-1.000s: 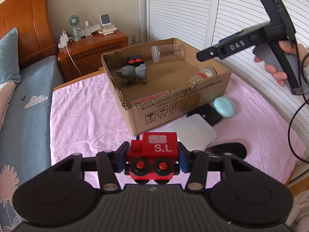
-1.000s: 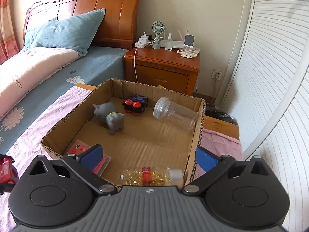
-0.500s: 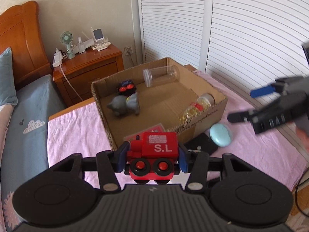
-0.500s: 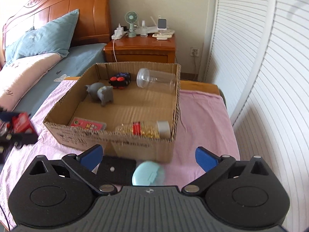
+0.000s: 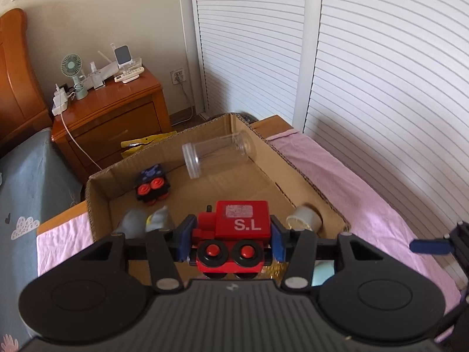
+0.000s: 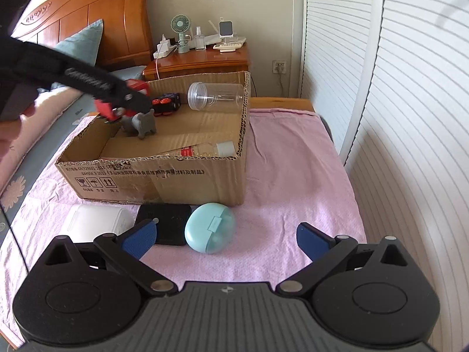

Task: Organize rigid objects
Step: 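Carry the red train into the box and open the left gripper, then move the left gripper down to the white plastic bottle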

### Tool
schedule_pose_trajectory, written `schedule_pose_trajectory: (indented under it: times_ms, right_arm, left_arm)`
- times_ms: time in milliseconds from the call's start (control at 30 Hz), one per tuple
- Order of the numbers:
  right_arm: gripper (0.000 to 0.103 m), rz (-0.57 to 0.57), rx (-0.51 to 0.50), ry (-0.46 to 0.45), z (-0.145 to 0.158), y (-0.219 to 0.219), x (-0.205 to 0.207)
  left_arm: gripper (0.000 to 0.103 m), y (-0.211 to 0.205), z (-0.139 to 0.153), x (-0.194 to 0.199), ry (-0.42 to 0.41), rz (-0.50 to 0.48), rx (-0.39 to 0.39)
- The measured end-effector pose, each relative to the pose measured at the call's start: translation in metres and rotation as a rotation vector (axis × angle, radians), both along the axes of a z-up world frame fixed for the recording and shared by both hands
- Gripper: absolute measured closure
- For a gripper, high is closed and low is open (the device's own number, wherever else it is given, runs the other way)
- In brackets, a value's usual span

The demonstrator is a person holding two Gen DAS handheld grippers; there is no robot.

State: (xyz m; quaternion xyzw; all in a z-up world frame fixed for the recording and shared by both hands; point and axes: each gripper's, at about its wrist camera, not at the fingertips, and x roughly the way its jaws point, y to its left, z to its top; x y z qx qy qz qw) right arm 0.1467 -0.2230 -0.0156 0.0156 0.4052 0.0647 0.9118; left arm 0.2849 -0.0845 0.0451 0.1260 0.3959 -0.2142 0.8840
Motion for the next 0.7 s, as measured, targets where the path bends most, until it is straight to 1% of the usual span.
schedule_pose_trajectory:
  times_ms: [167,200,233,267,300,367,467,600,700]
  right_arm:
    - [0.000,-0.010,0.043,0.001,-0.005,-0.014,0.001]
    - [0.000,-0.012,0.045,0.003,-0.006,-0.016,0.001]
    - [0.000,-0.015,0.045,0.002,-0.006,-0.017,0.001]
    - [0.000,-0.018,0.045,-0.002,-0.006,-0.019,0.001]
    - [0.000,-0.023,0.049,-0.007,-0.006,-0.021,0.000]
    - [0.000,-0.027,0.069,-0.022,-0.004,-0.025,-0.002]
    - [0.000,-0.031,0.082,-0.031,-0.001,-0.027,-0.003]
    - [0.000,-0.028,0.082,-0.034,0.001,-0.025,-0.007]
    - [0.000,-0.025,0.084,-0.035,0.003,-0.023,-0.011]
  left_arm:
    - [0.052,-0.022,-0.009,0.022,0.014,0.005,0.020]
    - [0.048,-0.025,-0.010,0.025,0.007,0.014,0.022]
    - [0.032,-0.027,-0.011,0.028,0.001,0.022,0.022]
    - [0.021,-0.028,-0.012,0.030,-0.007,0.032,0.022]
    - [0.006,-0.029,-0.011,0.030,-0.025,0.049,0.022]
    - [0.006,-0.029,-0.011,0.026,-0.059,0.059,0.021]
    - [0.005,-0.024,-0.009,0.019,-0.039,0.053,0.013]
    - [0.005,-0.016,-0.004,0.003,-0.044,0.059,0.035]
    - [0.005,-0.009,0.001,-0.011,-0.043,0.071,0.037]
